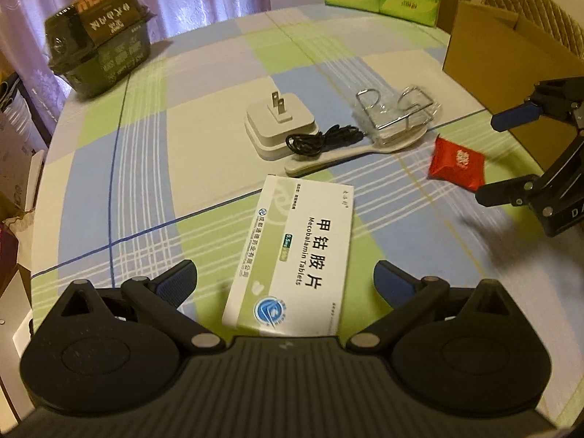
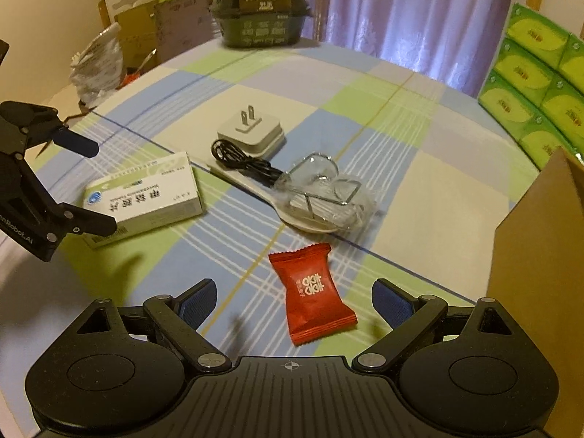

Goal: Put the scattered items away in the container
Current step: 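Grasp the white tablet box with the left gripper while the right gripper grasps the red candy packet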

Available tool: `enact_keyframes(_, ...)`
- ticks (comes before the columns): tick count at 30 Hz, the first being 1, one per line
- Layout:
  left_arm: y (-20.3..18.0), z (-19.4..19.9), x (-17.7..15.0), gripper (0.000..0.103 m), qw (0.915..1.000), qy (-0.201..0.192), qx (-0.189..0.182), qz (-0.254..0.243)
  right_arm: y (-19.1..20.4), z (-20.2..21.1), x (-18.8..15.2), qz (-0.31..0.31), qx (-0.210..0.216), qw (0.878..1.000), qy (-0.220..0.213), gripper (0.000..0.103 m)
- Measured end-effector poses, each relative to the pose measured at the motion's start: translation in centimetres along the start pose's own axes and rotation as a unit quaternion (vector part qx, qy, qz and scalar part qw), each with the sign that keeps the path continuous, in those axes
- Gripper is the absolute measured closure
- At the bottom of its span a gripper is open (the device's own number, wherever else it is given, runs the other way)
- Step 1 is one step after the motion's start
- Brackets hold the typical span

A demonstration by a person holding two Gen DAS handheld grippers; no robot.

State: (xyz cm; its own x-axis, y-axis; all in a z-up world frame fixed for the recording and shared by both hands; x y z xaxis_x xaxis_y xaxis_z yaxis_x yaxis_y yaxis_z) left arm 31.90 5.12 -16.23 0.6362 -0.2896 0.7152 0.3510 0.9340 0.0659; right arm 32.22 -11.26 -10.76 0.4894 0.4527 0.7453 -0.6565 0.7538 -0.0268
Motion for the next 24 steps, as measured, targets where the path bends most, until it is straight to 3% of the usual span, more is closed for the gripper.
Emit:
enact_keyframes(9, 0.1, -1.9, -0.4, 0.005, 0.9997, 0.015, -0.008, -0.019, -0.6, -2.2, -0.9, 0.029, 0.011, 0.999, 0.02, 0.008)
enact_keyframes(10, 0.1, -2.0, -0.3, 0.006, 0.9997, 0.014, -0.01, -0.019, -0.6, -2.4, -0.9, 0.027, 0.013, 0.999, 0.022, 0.015)
enact_keyframes(11, 0.2, -2.1, -0.3, 0.007, 0.9997, 0.014, -0.012, -0.018, -0.7, -2.7, -1.0, 0.022, 0.017, 0.999, 0.026, 0.03)
enact_keyframes(17, 0.1, -2.6, -0.3, 0.019, 0.9996, 0.018, -0.017, -0.015, -1.0, -3.7, -1.1, 0.005, 0.016, 0.999, 0.033, 0.034)
enact_keyframes(18, 0.0, -2.6, -0.4, 0.023, 0.9995, 0.019, -0.019, -0.015, -1.1, -3.6, -1.2, -0.002, 0.018, 0.999, 0.032, 0.046)
enact_keyframes(21, -0.2, -2.6, -0.5, 0.028, 0.9993, 0.022, -0.02, -0.021, -1.0, -3.3, -1.1, -0.01, 0.02, 0.999, 0.03, 0.07)
enact_keyframes(24, -0.5, -2.5, -0.7, 0.034, 0.9993, 0.026, -0.019, -0.021, -0.6, -2.9, -1.3, -0.014, 0.016, 0.999, 0.036, 0.072)
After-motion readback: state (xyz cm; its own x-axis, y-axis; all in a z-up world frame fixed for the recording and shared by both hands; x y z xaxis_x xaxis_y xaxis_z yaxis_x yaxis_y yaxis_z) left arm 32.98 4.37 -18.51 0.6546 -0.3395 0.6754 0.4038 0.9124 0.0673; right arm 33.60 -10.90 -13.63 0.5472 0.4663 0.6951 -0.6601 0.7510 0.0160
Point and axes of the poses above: each gripper's, at about its wrist camera, not at the fingertips, and z roughly against the way its jaws point, y to its left, x to its top, the point moved 8 cm from there along -z, roughly the way its jaws point, and after that the axes turned 13 degrees about -y, right-handed, at the moved point
